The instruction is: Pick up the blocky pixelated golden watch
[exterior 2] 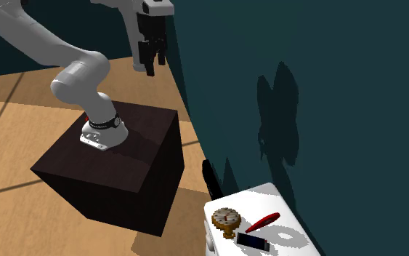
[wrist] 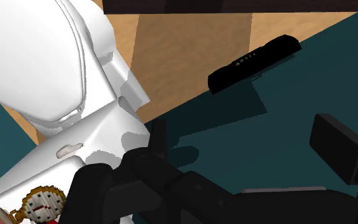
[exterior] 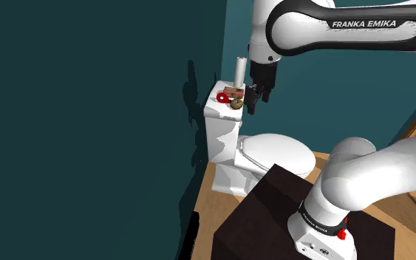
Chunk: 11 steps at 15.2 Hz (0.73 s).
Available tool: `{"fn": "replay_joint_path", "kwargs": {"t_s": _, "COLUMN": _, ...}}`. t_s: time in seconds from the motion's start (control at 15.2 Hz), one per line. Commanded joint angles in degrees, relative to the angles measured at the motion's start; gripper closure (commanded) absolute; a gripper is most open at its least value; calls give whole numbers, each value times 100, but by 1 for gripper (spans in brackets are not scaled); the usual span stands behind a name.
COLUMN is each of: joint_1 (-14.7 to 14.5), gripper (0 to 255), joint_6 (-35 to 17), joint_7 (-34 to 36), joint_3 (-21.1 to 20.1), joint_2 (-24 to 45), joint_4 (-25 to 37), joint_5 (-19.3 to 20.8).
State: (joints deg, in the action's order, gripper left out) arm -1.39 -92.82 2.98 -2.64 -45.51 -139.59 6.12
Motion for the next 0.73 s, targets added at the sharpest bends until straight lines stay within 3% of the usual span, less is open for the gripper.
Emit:
{"fn": "replay_joint_path", "kwargs": {"t_s": 0.0, "joint_1": 0, "gripper": 0, "joint_6": 0, "joint_7": 0, "joint_3": 0, "joint_2": 0, "joint_4": 0, "joint_5": 0}}
{"fn": "replay_joint_path", "kwargs": {"t_s": 0.66, "joint_1": 706, "gripper": 0, "joint_6": -1474, "joint_7": 1323, "joint_3": 138, "joint_2": 1993, "joint_4": 727, "joint_5": 7}}
